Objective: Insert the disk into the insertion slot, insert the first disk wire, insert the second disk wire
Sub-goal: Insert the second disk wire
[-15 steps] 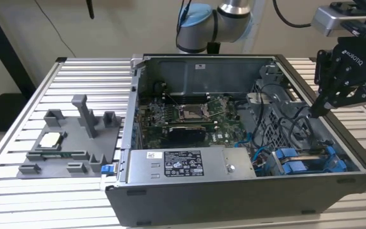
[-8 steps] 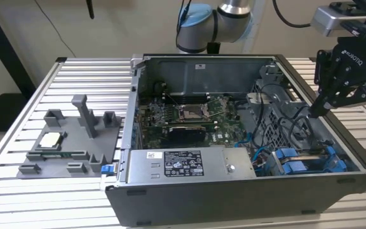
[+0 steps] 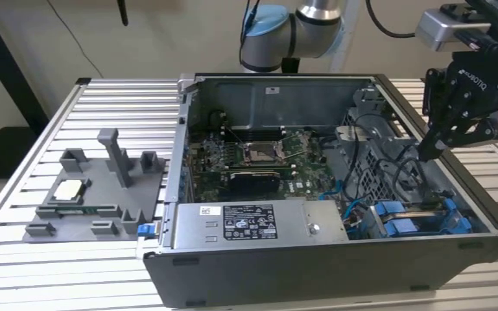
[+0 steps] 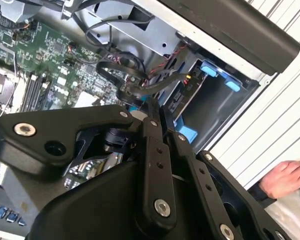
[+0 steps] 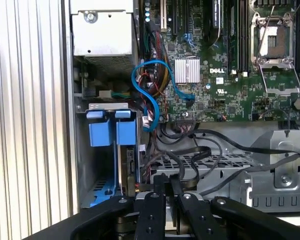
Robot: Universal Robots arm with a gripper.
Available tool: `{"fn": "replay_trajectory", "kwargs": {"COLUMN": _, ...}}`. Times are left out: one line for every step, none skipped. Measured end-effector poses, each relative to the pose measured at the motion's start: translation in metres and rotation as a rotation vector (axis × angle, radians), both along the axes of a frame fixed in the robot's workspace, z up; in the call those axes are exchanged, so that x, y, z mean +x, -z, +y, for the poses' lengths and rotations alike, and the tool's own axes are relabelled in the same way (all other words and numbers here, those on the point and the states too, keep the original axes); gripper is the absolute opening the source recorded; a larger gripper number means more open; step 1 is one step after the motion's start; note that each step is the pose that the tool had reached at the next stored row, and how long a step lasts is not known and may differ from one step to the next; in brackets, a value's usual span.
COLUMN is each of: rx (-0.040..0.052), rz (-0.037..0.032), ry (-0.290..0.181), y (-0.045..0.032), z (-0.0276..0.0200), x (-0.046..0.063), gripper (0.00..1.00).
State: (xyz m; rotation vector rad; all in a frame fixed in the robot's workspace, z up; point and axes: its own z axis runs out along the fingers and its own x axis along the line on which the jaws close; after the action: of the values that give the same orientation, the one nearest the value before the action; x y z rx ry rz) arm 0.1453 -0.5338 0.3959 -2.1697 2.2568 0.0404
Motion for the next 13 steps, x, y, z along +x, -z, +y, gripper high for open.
{"fn": "replay_trajectory", "kwargs": {"rx": 0.0001, "rz": -0.0018, "ry": 0.000, "y": 0.0002, "z": -0.0003, "x": -0.001, "gripper": 0.16}}
{"fn": "replay_trajectory", "kwargs": {"rx": 0.0002, "rz": -0.0032, "ry": 0.000, "y": 0.0004, "z": -0.0007, "x": -0.002, "gripper": 0.16}}
{"fn": "replay_trajectory", "kwargs": {"rx": 0.0003, "rz": -0.0045, "ry": 0.000, "y": 0.0007, "z": -0.0012, "x": -0.003, "gripper": 0.16}}
{"fn": "replay_trajectory", "kwargs": {"rx": 0.0002, "rz": -0.0056, "ry": 0.000, "y": 0.0008, "z": -0.0017, "x": -0.004, "gripper": 0.16}}
{"fn": "replay_trajectory", "kwargs": {"rx": 0.0001, "rz": -0.0065, "ry": 0.000, "y": 0.0009, "z": -0.0023, "x": -0.004, "gripper": 0.16}}
{"fn": "replay_trajectory", "kwargs": {"rx": 0.0001, "rz": -0.0071, "ry": 0.000, "y": 0.0011, "z": -0.0032, "x": -0.005, "gripper": 0.16}}
{"fn": "replay_trajectory", "kwargs": {"rx": 0.0002, "rz": -0.0076, "ry": 0.000, "y": 0.0013, "z": -0.0043, "x": -0.005, "gripper": 0.16}}
{"fn": "replay_trajectory", "kwargs": {"rx": 0.0001, "rz": -0.0080, "ry": 0.000, "y": 0.0016, "z": -0.0056, "x": -0.005, "gripper": 0.16}}
{"fn": "replay_trajectory", "kwargs": {"rx": 0.0001, "rz": -0.0082, "ry": 0.000, "y": 0.0021, "z": -0.0071, "x": -0.005, "gripper": 0.16}}
{"fn": "replay_trajectory", "kwargs": {"rx": 0.0001, "rz": -0.0084, "ry": 0.000, "y": 0.0027, "z": -0.0086, "x": -0.005, "gripper": 0.16}}
{"fn": "replay_trajectory", "kwargs": {"rx": 0.0001, "rz": -0.0088, "ry": 0.000, "y": 0.0035, "z": -0.0102, "x": -0.005, "gripper": 0.16}}
{"fn": "replay_trajectory", "kwargs": {"rx": 0.0001, "rz": -0.0093, "ry": 0.000, "y": 0.0043, "z": -0.0119, "x": -0.005, "gripper": 0.16}}
{"fn": "replay_trajectory", "kwargs": {"rx": 0.0002, "rz": -0.0100, "ry": 0.000, "y": 0.0052, "z": -0.0139, "x": -0.005, "gripper": 0.16}}
